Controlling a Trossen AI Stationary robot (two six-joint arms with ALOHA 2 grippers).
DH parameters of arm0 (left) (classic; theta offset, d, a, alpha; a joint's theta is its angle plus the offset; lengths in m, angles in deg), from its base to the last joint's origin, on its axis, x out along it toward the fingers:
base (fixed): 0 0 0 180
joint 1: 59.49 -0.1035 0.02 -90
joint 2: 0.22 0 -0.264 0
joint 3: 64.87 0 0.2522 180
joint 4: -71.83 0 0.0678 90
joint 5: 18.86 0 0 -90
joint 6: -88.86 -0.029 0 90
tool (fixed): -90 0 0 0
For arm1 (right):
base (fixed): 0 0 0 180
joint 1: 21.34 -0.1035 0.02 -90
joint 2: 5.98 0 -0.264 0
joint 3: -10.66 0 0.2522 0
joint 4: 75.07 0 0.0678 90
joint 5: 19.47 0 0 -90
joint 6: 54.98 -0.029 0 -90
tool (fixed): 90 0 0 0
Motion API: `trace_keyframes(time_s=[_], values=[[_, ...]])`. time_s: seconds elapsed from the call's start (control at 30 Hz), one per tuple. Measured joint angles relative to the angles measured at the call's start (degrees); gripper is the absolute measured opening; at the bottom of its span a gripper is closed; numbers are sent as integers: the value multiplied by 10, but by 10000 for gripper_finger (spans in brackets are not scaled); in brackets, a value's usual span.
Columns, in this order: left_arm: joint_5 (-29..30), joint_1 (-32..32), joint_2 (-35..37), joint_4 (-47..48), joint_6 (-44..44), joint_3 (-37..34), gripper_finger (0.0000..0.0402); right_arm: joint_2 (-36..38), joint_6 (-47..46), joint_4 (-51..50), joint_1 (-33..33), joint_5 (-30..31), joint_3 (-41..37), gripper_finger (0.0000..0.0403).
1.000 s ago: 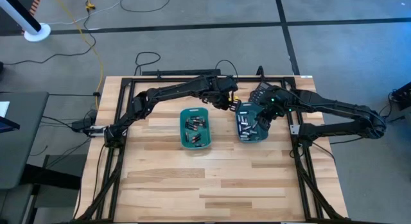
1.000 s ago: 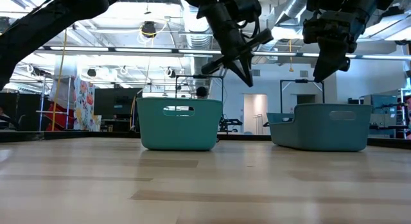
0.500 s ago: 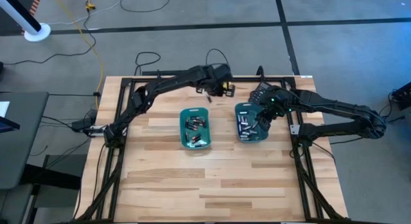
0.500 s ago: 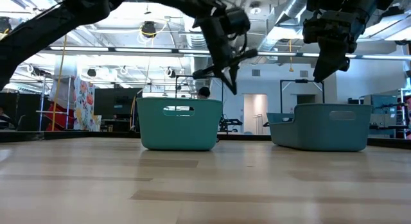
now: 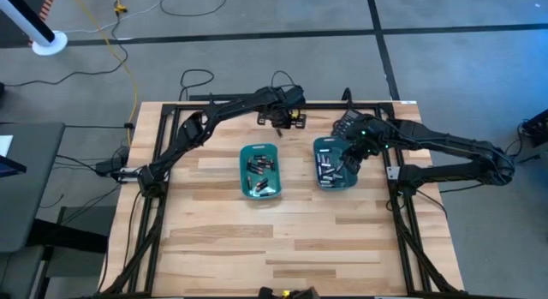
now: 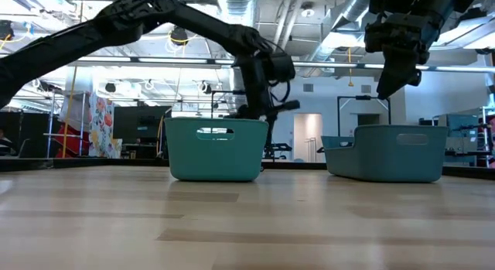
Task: Sort batteries
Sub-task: Put the black battery into the blue bin
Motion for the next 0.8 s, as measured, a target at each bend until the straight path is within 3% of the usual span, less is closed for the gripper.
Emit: trace_keyframes(time_s=[0.3, 0.8], values=[[-32, 4, -25, -16, -1, -1, 0, -1, -2, -1, 5, 0, 0, 122], [-32, 11, -26, -14, -2, -1, 0, -1, -10, -1, 5, 0, 0, 122]])
